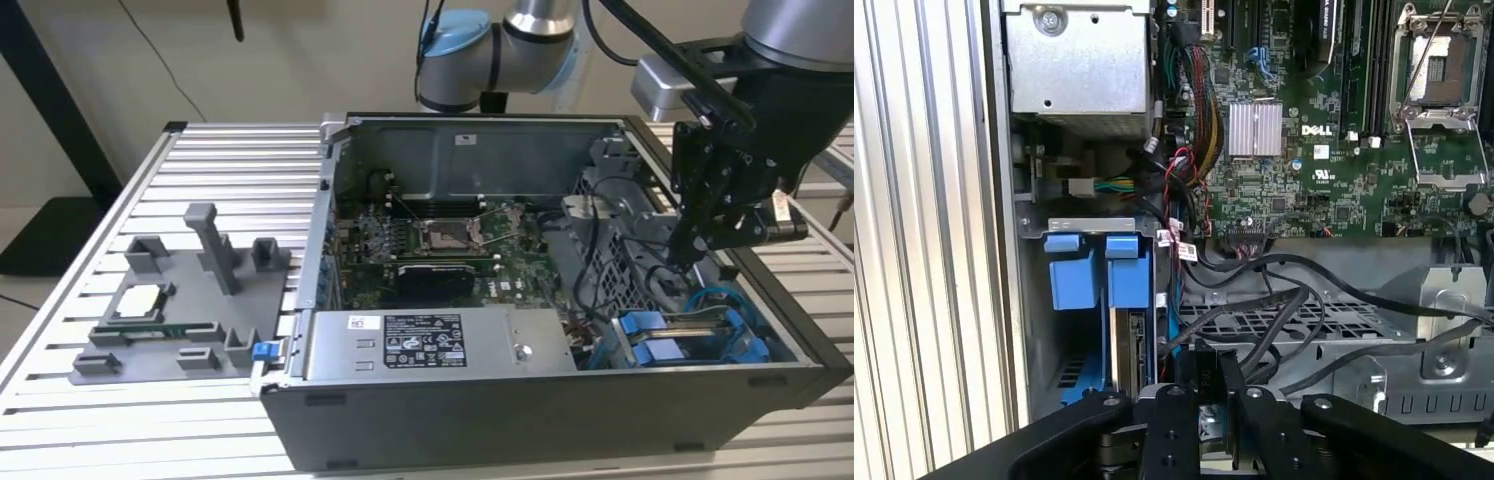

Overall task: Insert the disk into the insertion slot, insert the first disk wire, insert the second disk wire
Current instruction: 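Insert the first disk wire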

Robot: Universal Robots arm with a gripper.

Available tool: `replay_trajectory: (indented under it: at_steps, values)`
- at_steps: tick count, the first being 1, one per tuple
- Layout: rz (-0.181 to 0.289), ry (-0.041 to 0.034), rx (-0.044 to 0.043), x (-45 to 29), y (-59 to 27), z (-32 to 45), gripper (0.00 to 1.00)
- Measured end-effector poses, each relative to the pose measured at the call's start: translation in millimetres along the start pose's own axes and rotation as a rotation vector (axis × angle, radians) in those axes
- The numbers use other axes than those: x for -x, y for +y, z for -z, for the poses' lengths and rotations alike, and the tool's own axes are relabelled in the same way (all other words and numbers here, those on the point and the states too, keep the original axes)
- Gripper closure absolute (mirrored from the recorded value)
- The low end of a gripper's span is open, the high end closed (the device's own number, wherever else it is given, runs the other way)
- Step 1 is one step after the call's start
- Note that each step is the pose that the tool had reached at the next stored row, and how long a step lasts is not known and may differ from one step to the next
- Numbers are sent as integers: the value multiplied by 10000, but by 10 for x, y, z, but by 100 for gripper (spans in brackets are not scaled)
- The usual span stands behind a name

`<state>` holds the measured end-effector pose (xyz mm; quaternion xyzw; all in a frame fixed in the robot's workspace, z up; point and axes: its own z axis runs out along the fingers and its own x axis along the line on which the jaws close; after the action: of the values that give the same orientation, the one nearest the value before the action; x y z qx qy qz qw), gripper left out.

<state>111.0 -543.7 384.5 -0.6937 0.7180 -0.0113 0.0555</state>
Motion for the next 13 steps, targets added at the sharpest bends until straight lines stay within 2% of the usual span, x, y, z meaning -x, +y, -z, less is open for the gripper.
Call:
replay_trajectory:
  at_steps: [3, 4, 8, 13]
  values:
    - [0, -1, 0, 0, 0, 0, 100]
    - [0, 0, 0, 0, 0, 0, 0]
    - [-1, -9, 0, -1, 0, -1, 0]
    - [-66, -104, -5, -1, 4, -13, 0]
